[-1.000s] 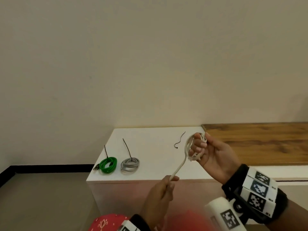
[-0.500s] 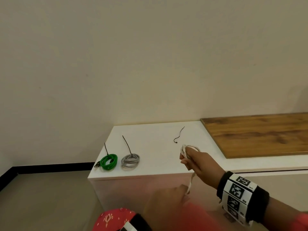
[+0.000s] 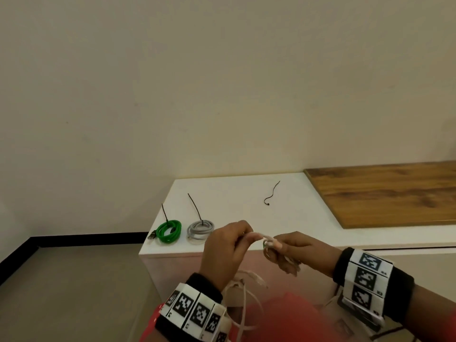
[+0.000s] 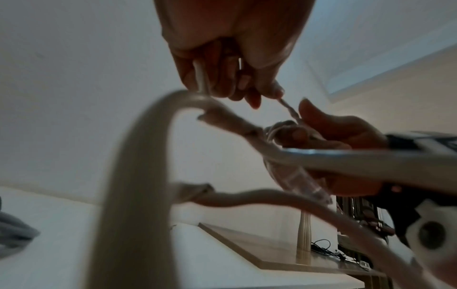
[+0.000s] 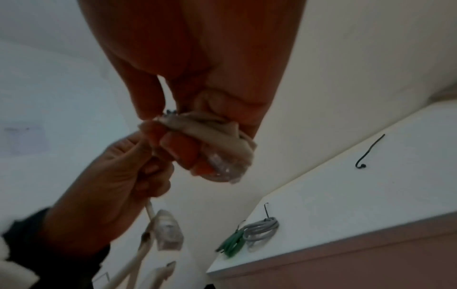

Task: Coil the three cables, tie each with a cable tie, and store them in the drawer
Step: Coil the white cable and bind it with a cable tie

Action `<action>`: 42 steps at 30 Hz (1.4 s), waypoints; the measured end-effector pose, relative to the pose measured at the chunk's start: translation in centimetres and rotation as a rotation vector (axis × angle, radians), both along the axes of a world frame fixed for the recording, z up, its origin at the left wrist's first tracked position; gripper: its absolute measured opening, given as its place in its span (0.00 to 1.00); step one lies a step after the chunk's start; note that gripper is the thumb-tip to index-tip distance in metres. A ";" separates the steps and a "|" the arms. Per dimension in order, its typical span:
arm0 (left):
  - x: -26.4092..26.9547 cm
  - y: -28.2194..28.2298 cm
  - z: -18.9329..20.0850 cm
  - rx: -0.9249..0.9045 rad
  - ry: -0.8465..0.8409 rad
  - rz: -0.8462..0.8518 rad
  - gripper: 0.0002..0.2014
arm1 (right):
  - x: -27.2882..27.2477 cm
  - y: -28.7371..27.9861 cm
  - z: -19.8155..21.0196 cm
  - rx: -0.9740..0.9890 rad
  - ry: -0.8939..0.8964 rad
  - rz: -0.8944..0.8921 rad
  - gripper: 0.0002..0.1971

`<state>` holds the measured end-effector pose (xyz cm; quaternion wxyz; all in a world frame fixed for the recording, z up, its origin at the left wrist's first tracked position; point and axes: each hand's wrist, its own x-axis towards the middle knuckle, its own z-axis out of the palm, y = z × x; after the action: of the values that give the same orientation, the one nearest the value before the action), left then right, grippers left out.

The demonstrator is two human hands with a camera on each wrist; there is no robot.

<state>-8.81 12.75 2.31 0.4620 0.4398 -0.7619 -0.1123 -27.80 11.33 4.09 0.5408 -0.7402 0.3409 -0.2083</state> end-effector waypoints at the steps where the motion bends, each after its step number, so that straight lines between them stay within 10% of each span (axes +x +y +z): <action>1: -0.1 -0.1 0.0 0.041 0.067 -0.017 0.20 | 0.0 0.0 0.1 0.055 -0.059 -0.018 0.17; 16: -0.5 1.4 -1.6 0.877 0.745 -0.507 0.11 | 0.2 0.3 2.1 0.693 -0.770 0.018 0.16; 26: -2.5 3.4 -3.0 0.791 0.056 -0.332 0.06 | 1.2 0.6 3.1 0.477 -1.025 -0.371 0.10; 32: -5.5 4.4 -1.4 0.524 -0.405 0.035 0.10 | 1.2 0.3 1.6 -0.051 -0.735 -0.464 0.24; 42: -4.4 4.6 0.0 0.223 -0.721 0.135 0.11 | 0.5 -0.1 -0.5 -0.926 0.339 -0.331 0.05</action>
<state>-13.19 17.35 2.29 0.1201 0.5479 -0.8279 -0.0021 -27.29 11.23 3.61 0.0535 -0.8614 0.4084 -0.2974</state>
